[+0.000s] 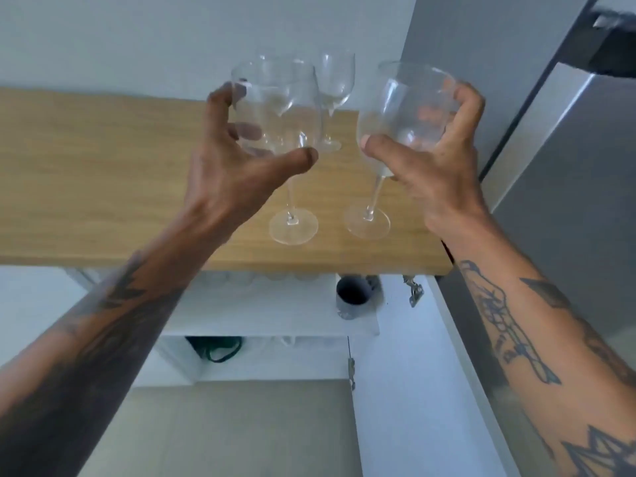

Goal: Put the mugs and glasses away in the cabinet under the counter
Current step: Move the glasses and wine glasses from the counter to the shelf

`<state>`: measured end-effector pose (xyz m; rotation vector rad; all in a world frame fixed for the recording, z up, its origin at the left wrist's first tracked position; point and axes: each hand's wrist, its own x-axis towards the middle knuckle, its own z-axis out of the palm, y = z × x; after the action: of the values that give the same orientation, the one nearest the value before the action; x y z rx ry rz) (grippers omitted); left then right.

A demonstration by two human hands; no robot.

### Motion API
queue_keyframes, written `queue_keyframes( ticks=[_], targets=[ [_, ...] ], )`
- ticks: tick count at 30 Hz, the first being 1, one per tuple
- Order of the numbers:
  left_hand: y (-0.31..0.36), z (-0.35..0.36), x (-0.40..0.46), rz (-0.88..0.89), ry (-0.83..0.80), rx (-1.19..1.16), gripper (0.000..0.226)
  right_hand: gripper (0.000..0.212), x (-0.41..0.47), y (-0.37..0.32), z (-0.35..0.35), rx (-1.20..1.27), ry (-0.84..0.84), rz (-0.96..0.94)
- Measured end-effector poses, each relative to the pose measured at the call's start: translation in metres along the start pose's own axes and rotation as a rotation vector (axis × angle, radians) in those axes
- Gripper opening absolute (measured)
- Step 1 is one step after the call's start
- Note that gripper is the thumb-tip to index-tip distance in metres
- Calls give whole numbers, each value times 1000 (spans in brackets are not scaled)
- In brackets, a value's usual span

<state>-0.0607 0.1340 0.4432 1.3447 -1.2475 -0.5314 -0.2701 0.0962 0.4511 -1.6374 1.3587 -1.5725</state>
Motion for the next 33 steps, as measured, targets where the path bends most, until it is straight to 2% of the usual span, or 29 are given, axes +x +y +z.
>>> queue_keyframes(
  ticks=[3,5,6,8,11,15,18,23,28,33],
  targets=[
    [13,-27,-56,30,25,44,99,88,-53,-26,-18,-26,-47,-38],
    [8,-38,-96,15,40,66,96,69,-90,-32,-27,-96,-85,52],
    [2,-43,-115,7,43,88,97,67,-109,-29,-30,-122,-122,116],
    [-17,-49,-151,2,6,141,98,72,-148,-18,-32,-141,-140,156],
    [-61,-49,-199,-48,-82,134,98,83,-204,19,-29,-20,-149,76],
    [-135,-30,-234,-184,-125,92,99,96,-254,90,-3,-31,-241,200],
    [-185,-11,-230,-225,-102,103,99,100,-262,139,27,-82,-251,278],
    [-252,21,-182,-201,-61,104,101,97,-233,204,80,-133,-203,252],
    [-295,47,-124,-175,2,93,101,95,-187,242,122,-114,-154,225],
    [-325,64,-88,-152,-1,121,98,93,-156,268,148,-116,-102,240]
  ],
)
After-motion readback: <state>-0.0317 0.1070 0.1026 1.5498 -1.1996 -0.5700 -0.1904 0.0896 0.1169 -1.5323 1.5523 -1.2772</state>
